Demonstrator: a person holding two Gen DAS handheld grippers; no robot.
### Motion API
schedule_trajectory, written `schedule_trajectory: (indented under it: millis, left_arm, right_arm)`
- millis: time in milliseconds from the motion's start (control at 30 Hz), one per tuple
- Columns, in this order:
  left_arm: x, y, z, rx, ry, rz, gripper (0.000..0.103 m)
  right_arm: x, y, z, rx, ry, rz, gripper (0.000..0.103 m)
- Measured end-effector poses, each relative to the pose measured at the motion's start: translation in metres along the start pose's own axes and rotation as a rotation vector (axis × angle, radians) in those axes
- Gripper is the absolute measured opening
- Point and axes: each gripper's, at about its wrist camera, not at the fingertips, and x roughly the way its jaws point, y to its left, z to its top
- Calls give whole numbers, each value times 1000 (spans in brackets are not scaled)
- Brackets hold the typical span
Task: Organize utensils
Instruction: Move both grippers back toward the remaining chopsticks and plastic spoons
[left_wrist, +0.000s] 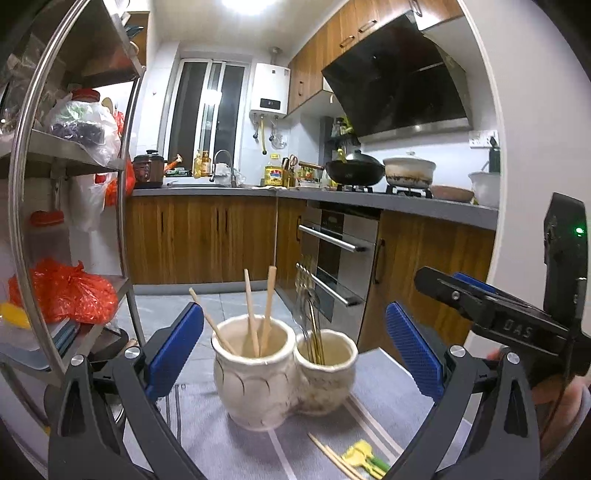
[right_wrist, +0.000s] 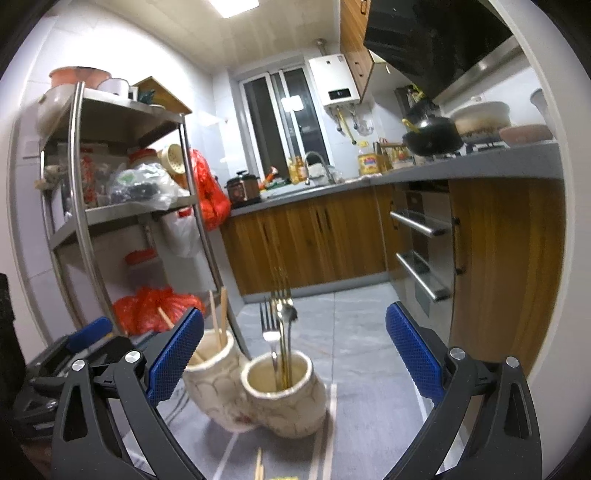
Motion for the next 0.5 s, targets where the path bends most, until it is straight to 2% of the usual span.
schedule_trajectory:
  millis: [500]
  left_arm:
    - [-24, -17, -44, 19, 145, 10, 97]
  right_arm:
    - [-7, -10, -52, -38, 187, -45, 98]
